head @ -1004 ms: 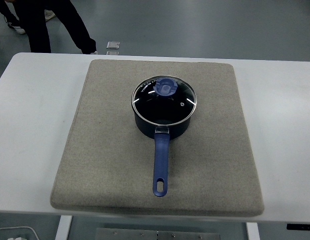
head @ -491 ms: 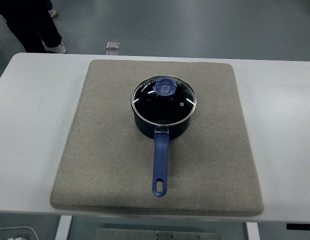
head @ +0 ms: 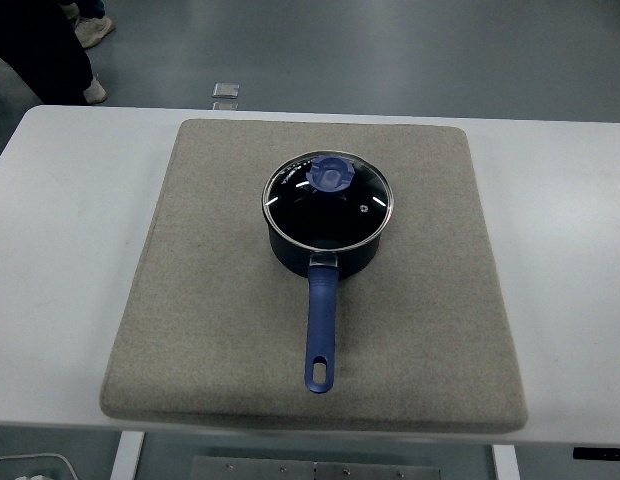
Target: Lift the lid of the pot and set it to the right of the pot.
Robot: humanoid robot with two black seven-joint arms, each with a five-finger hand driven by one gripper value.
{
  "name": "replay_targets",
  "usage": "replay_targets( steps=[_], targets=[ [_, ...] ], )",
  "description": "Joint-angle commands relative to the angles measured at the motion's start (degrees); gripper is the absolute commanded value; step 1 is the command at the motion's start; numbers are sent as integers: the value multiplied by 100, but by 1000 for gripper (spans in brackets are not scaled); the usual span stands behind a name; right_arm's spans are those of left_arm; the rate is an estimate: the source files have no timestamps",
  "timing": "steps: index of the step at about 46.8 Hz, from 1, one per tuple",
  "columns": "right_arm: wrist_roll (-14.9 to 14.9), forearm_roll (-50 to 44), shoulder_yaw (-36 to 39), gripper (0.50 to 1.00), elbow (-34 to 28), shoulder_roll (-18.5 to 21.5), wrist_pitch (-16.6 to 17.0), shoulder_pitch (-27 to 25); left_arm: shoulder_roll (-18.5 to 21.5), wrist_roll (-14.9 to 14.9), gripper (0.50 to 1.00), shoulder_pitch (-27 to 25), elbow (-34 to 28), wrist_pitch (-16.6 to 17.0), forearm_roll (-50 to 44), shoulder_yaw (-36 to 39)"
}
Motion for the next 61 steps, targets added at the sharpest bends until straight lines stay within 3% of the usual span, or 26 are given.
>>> replay_targets(
  steps=[1, 9, 18, 31, 36, 44, 52, 61],
  targets=[
    [38, -302, 0, 905, 0, -42, 196, 152, 0, 0, 1000, -6, 0, 0, 0, -9],
    [73, -706, -17, 905, 17, -112, 284, 364, 0, 0, 1000, 3, 0, 0, 0, 0],
    [629, -1663, -17, 903, 491, -244, 372, 408, 0, 0, 1000, -6, 0, 9, 0, -9],
    [629, -2675, 0, 901, 1520, -376, 442, 794, 0, 0, 1000, -6, 0, 0, 0, -9],
    [629, -2684, -9, 903, 1599, -367, 521, 1005, 0, 0, 1000, 3, 0, 0, 0, -9],
    [629, -2754, -17, 905, 1599, -393, 1039, 1304, 0, 0, 1000, 3, 0, 0, 0, -9],
    [629, -3158, 0, 905, 1696, -455, 1321, 1357, 0, 0, 1000, -6, 0, 0, 0, -9],
    [629, -3791, 27, 905, 2153, -464, 1365, 1366, 0, 0, 1000, 3, 0, 0, 0, -9]
  ],
)
